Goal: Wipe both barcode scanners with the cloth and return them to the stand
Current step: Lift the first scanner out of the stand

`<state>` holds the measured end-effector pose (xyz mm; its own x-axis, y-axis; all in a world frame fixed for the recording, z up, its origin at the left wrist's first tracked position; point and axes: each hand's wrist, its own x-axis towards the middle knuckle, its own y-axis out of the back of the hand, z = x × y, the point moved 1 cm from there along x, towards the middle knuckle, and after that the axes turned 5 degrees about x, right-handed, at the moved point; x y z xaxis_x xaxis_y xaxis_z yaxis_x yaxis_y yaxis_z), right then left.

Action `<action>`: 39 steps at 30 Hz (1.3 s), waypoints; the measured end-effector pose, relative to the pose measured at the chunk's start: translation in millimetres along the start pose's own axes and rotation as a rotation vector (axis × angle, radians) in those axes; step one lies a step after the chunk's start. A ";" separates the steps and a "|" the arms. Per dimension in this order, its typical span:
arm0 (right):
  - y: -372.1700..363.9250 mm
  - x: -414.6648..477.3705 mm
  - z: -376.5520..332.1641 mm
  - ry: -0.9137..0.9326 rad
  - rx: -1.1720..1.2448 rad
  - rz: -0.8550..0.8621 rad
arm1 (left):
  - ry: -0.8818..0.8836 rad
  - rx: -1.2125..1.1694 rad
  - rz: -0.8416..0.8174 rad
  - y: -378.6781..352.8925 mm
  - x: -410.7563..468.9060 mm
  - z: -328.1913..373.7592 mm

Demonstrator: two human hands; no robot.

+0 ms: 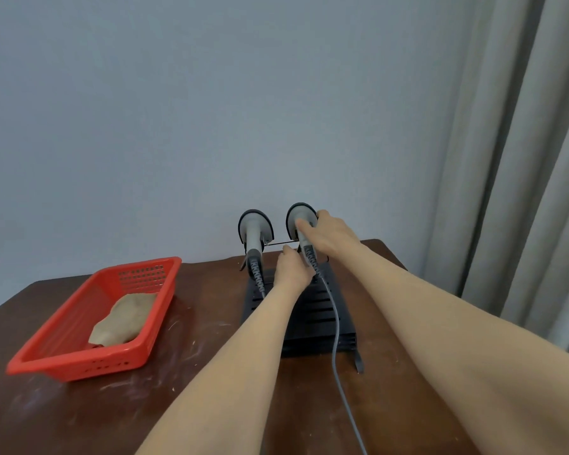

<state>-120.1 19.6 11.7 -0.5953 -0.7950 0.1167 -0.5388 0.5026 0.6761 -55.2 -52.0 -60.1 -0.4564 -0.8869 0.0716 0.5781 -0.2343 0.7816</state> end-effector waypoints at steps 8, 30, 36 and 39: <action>-10.5 10.1 -2.1 -0.029 0.025 -0.052 | -0.038 -0.026 0.020 -15.0 20.9 -4.7; -10.0 20.8 4.7 -0.029 0.096 0.040 | -0.105 0.018 0.043 -21.1 21.2 1.0; -8.0 18.8 7.6 0.001 0.132 0.058 | -0.098 0.023 0.033 -17.8 15.3 4.5; -6.7 16.3 7.6 0.013 0.149 0.062 | -0.093 0.028 0.023 -16.3 12.5 5.9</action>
<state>-130.7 5.9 3.5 -0.6230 -0.7648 0.1643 -0.5843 0.5946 0.5522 -74.3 -56.8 -68.3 -0.5044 -0.8511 0.1460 0.5709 -0.2018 0.7958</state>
